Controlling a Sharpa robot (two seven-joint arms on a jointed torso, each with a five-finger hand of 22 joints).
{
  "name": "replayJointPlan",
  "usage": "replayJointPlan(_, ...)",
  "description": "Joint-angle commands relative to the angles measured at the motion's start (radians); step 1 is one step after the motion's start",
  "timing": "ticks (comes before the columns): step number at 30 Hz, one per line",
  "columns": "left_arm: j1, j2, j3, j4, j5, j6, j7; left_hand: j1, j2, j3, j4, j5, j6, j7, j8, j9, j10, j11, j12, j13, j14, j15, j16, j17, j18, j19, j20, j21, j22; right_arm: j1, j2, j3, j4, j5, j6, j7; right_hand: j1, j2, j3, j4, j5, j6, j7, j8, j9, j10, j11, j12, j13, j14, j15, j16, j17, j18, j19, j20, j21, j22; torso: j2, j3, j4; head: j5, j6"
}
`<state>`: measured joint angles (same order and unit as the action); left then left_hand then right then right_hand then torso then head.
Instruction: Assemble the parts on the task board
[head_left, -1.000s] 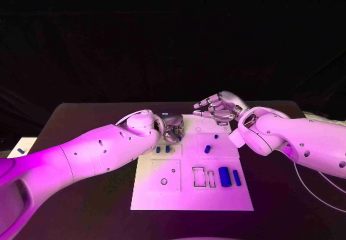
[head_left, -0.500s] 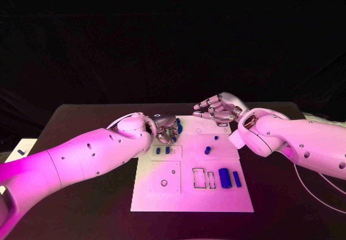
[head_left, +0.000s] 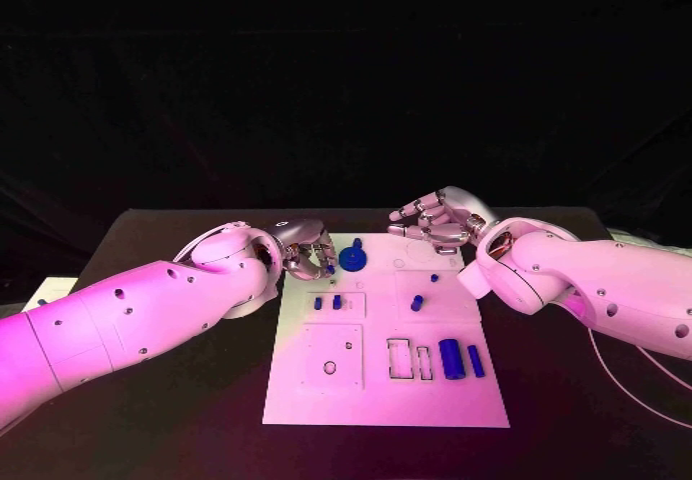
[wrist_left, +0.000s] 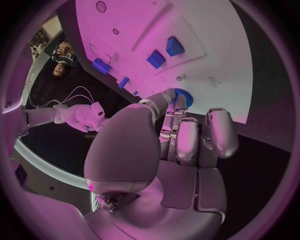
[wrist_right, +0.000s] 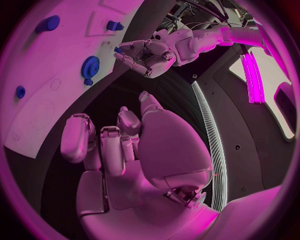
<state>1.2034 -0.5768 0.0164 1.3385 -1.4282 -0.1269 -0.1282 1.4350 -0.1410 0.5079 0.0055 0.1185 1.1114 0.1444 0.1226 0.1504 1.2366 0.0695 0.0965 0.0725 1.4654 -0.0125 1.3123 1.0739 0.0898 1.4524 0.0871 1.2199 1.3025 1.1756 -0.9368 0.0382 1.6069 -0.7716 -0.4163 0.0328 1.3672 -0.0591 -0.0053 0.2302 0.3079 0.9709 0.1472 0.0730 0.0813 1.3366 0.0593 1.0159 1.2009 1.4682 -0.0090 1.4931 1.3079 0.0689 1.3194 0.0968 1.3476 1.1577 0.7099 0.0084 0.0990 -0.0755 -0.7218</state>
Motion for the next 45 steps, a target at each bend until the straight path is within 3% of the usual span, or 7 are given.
replayJointPlan(1, 0.001, -0.010, 0.001, 0.004, 0.047, -0.004, -0.015, -0.012, 0.001, 0.004, 0.000, 0.001, 0.008, -0.001, -0.005, -0.001, 0.007, 0.001, -0.006, 0.000, 0.026, -0.002, 0.003, -0.002, -0.011, 0.007, -0.002, 0.004, 0.002, -0.002, 0.001, -0.001, 0.000, -0.006, 0.007, 0.004, -0.003, 0.007, -0.006, -0.001, 0.007, 0.006, -0.001, 0.001, 0.001, 0.002, -0.002, 0.002, 0.001, 0.071, -0.005, -0.002, 0.123, 0.019, -0.006, -0.001, -0.004, 0.000, 0.000, -0.0001, -0.0005, 0.002, -0.001)
replayJointPlan(8, -0.001, -0.010, 0.000, -0.007, 0.050, 0.015, -0.020, -0.014, 0.000, 0.004, -0.001, 0.001, 0.009, -0.002, -0.005, -0.002, 0.008, 0.001, -0.007, 0.000, 0.026, -0.002, 0.004, -0.002, -0.011, 0.007, -0.002, 0.005, 0.002, -0.003, 0.002, -0.001, 0.000, -0.006, 0.008, 0.004, -0.002, 0.008, -0.007, -0.001, 0.007, 0.007, -0.001, 0.001, 0.001, 0.001, -0.002, 0.000, 0.000, 0.071, -0.006, -0.003, 0.123, 0.019, -0.007, -0.001, -0.005, -0.001, 0.001, 0.0004, -0.0015, 0.004, -0.001)
replayJointPlan(19, -0.005, 0.020, -0.007, -0.036, 0.035, 0.036, -0.023, -0.016, 0.000, 0.005, -0.002, 0.001, 0.011, -0.003, -0.006, -0.002, 0.011, 0.000, -0.009, 0.000, 0.025, -0.003, 0.004, -0.004, -0.011, 0.007, -0.002, 0.005, 0.003, -0.003, 0.003, -0.001, 0.000, -0.006, 0.010, 0.004, -0.002, 0.008, -0.007, -0.001, 0.007, 0.007, -0.001, 0.001, 0.001, 0.001, -0.002, 0.000, 0.000, 0.071, -0.006, -0.003, 0.123, 0.019, -0.007, -0.001, -0.005, -0.001, 0.001, 0.0017, -0.0018, 0.006, -0.005)
replayJointPlan(45, -0.010, 0.053, -0.017, -0.068, -0.003, 0.092, -0.025, -0.019, -0.002, 0.005, -0.003, 0.000, 0.012, -0.004, -0.007, -0.003, 0.013, 0.000, -0.011, 0.000, 0.025, -0.003, 0.003, -0.008, -0.011, 0.007, -0.002, 0.005, 0.003, -0.003, 0.005, -0.002, 0.000, -0.006, 0.011, 0.006, -0.002, 0.008, -0.007, -0.001, 0.007, 0.007, -0.001, 0.001, 0.001, 0.001, -0.002, 0.000, 0.000, 0.071, -0.006, -0.003, 0.123, 0.019, -0.007, -0.001, -0.005, -0.001, 0.000, 0.0005, -0.0025, 0.005, -0.009)
